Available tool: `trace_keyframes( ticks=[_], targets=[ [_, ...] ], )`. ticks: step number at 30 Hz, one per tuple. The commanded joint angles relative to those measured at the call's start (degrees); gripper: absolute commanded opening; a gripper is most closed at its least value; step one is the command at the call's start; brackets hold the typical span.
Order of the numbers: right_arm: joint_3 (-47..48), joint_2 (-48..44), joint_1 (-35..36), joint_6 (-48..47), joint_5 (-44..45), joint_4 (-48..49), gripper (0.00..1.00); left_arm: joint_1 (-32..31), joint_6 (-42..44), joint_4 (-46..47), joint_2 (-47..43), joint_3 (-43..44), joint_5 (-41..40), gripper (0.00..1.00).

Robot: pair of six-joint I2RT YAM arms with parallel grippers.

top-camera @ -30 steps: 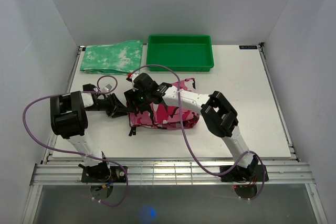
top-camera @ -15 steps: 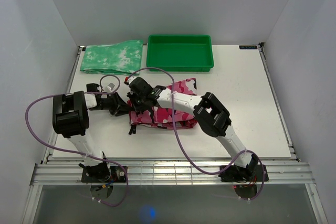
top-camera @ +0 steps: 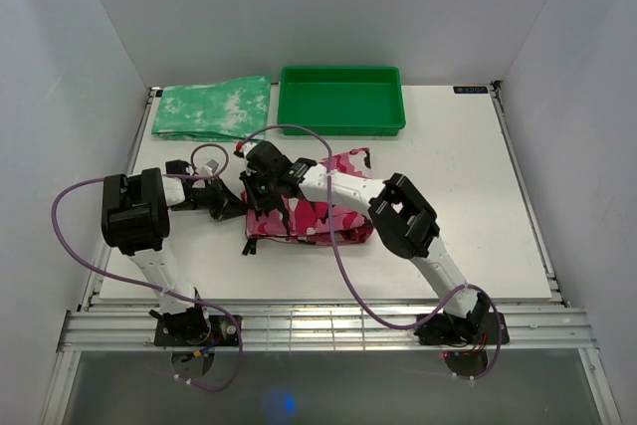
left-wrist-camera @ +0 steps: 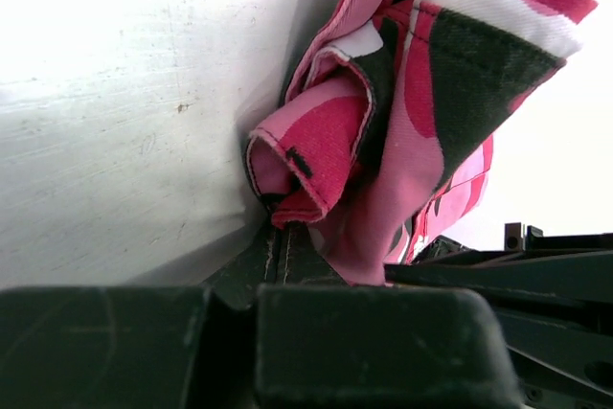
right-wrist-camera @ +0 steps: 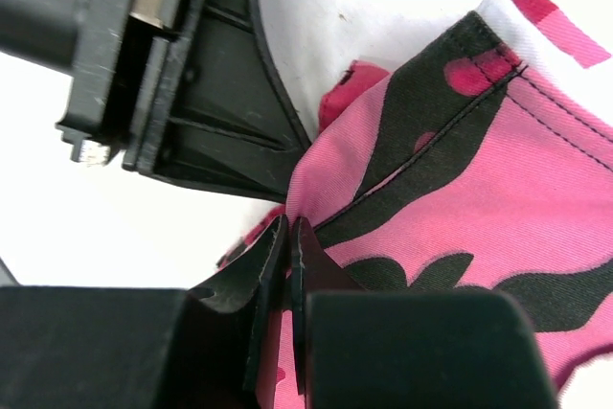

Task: Fold and stack the trousers
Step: Fold the trousers

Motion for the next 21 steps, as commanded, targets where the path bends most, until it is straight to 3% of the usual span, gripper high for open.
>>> trace_keyframes(
  ticks=[1,15,21],
  targets=[
    [3.8,-2.5,0.8,2.1,-3.5,4.1,0.08,-1.2,2.2,0.3,2.3,-0.7,-7.4,0.0],
    [4.5,1.3,0.5,2.9,-2.6,5.2,0.08,-1.3,2.5,-0.6,1.7,-0.5,-8.4,0.02],
    [1.4,3.2,-1.0,2.5,-4.6,7.1,0.08,3.4,8.0,-11.5,0.0,6.1,-14.7,0.4]
  ],
)
